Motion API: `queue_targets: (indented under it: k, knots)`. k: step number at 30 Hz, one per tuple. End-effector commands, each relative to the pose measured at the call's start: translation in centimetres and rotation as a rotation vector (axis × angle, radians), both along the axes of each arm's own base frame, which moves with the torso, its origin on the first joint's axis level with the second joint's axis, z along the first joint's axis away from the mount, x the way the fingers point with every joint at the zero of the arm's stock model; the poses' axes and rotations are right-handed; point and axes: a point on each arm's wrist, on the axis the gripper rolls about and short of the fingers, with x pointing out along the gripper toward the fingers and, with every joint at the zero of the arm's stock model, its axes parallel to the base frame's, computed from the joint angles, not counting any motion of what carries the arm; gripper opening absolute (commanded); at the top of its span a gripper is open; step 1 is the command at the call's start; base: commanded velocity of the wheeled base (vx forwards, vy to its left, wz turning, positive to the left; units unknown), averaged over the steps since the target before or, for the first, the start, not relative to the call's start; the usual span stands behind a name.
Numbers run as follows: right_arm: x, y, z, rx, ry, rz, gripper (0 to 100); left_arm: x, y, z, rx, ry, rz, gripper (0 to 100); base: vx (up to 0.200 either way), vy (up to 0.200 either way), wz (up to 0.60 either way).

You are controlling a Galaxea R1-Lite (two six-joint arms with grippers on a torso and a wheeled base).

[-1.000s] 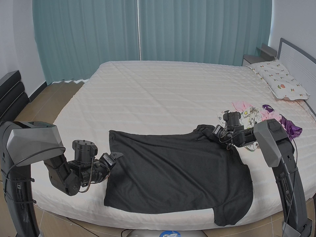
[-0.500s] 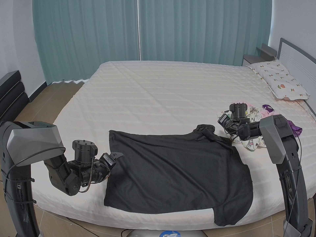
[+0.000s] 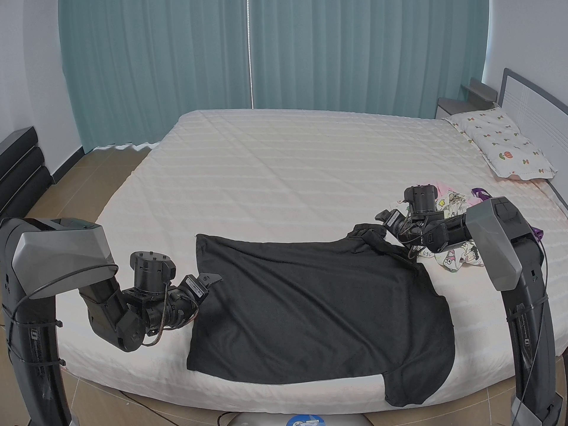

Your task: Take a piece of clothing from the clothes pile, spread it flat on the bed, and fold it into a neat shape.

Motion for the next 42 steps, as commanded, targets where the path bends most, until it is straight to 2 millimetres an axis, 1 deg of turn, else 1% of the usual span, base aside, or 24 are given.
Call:
queue_targets:
  k: [1,3,4,9,13,17,20,22,23,24,26,27,29,32,36,37,38,40,42]
  knots:
    - [-0.7,1.9,2.0,0.054,0.016,-0.006,100,0.0,0.0,0.0,0.0,0.001,0.001,100,0.0,0.0,0.0]
    - [-1.0,2.3,2.8,0.1,0.033,-0.03,100,0.0,0.0,0.0,0.0,0.001,0.001,100,0.0,0.0,0.0]
    - [-1.1,2.5,2.8,0.113,0.046,-0.037,100,0.0,0.0,0.0,0.0,0.001,0.001,100,0.0,0.0,0.0]
    - [-1.3,2.5,2.4,0.145,0.089,-0.066,100,0.0,0.0,0.0,0.0,0.001,0.001,100,0.0,0.0,0.0]
    - [-1.3,2.5,0.6,0.141,0.126,-0.075,100,0.0,0.0,0.0,0.0,0.001,0.001,100,0.0,0.0,0.0]
    - [-1.2,2.5,0.2,0.159,0.133,-0.089,100,0.0,0.0,-0.2,0.003,0.003,0.001,100,0.0,0.0,0.0]
    - [-1.2,2.6,-0.6,0.165,0.158,-0.1,100,0.0,0.0,-0.2,0.004,0.003,0.002,100,0.0,0.0,0.0]
    - [-1.0,2.6,-0.6,0.17,0.158,-0.103,100,0.0,0.0,-0.2,0.004,0.003,0.001,100,0.0,0.0,0.0]
    - [-0.6,2.7,-1.3,0.182,0.16,-0.115,100,0.1,-0.1,-0.2,0.004,0.003,0.001,100,0.0,0.0,0.0]
    - [-0.6,2.7,-1.3,0.182,0.16,-0.115,100,0.1,-0.1,-0.2,0.004,0.003,0.001,100,0.0,0.0,0.0]
    - [0.2,2.5,-1.8,0.193,0.15,-0.131,100,0.0,0.0,-0.2,0.005,0.004,0.002,100,0.0,0.0,0.0]
    - [0.2,2.4,-2.1,0.192,0.161,-0.138,0,0.0,0.0,-0.2,0.005,0.003,0.003,100,0.0,0.0,0.0]
    - [0.2,2.2,-2.7,0.188,0.183,-0.146,0,0.1,-0.1,-0.2,0.005,0.003,0.003,100,0.0,0.0,0.0]
    - [0.3,1.9,-2.7,0.19,0.17,-0.153,0,0.1,-0.1,-0.2,0.005,0.003,0.003,100,0.0,0.0,0.0]
    - [0.5,1.6,-2.1,0.195,0.151,-0.158,0,0.1,-0.1,-0.2,0.005,0.003,0.003,100,0.0,0.0,0.0]
    - [0.7,1.4,-1.5,0.206,0.111,-0.158,0,0.1,-0.1,-0.2,0.005,0.003,0.003,100,0.0,0.0,0.0]
    - [0.7,1.4,-1.5,0.206,0.111,-0.158,0,0.1,-0.1,-0.2,0.005,0.003,0.003,100,0.0,0.0,0.0]
    - [1.1,1.0,-0.6,0.222,0.053,-0.161,0,0.1,-0.1,-0.2,0.005,0.003,0.003,100,0.0,0.0,0.0]
    - [1.4,0.7,-0.3,0.231,0.012,-0.163,0,0.1,-0.1,-0.2,0.005,0.003,0.003,100,0.0,0.0,0.0]
